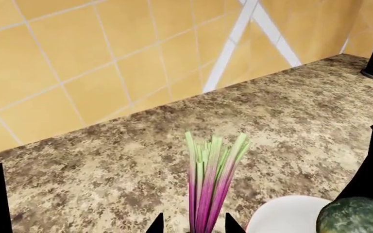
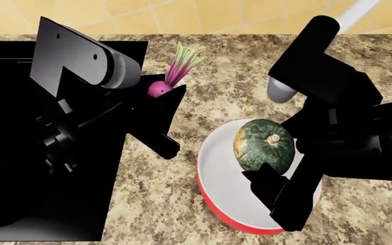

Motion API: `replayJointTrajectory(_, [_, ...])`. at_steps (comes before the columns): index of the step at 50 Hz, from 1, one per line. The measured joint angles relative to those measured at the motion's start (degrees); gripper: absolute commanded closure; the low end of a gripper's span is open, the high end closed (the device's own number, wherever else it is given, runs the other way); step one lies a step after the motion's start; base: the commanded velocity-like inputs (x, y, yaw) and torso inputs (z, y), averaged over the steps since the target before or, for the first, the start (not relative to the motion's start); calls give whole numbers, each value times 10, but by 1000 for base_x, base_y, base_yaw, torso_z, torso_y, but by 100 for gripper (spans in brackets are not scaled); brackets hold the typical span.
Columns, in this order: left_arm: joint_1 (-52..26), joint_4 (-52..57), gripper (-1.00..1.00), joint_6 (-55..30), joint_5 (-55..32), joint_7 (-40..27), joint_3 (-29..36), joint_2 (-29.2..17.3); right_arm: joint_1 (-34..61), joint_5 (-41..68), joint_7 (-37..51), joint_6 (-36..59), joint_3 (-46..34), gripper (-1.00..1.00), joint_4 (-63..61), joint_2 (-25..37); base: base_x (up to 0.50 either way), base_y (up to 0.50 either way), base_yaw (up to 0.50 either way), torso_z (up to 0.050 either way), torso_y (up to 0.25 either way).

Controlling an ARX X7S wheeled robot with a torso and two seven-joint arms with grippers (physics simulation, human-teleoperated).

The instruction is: Pick the broccolis and squashs from the sink and place them in one bowl. Place the beet in the other bowl. Then turn off the sink faucet.

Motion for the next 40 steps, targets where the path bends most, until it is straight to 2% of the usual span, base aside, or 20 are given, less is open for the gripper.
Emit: replayJointTrajectory(40, [14,-3,100,12,19,17,4,-8,-49,-98,-92,28,29,100,20,-41,0,0,0,0,0])
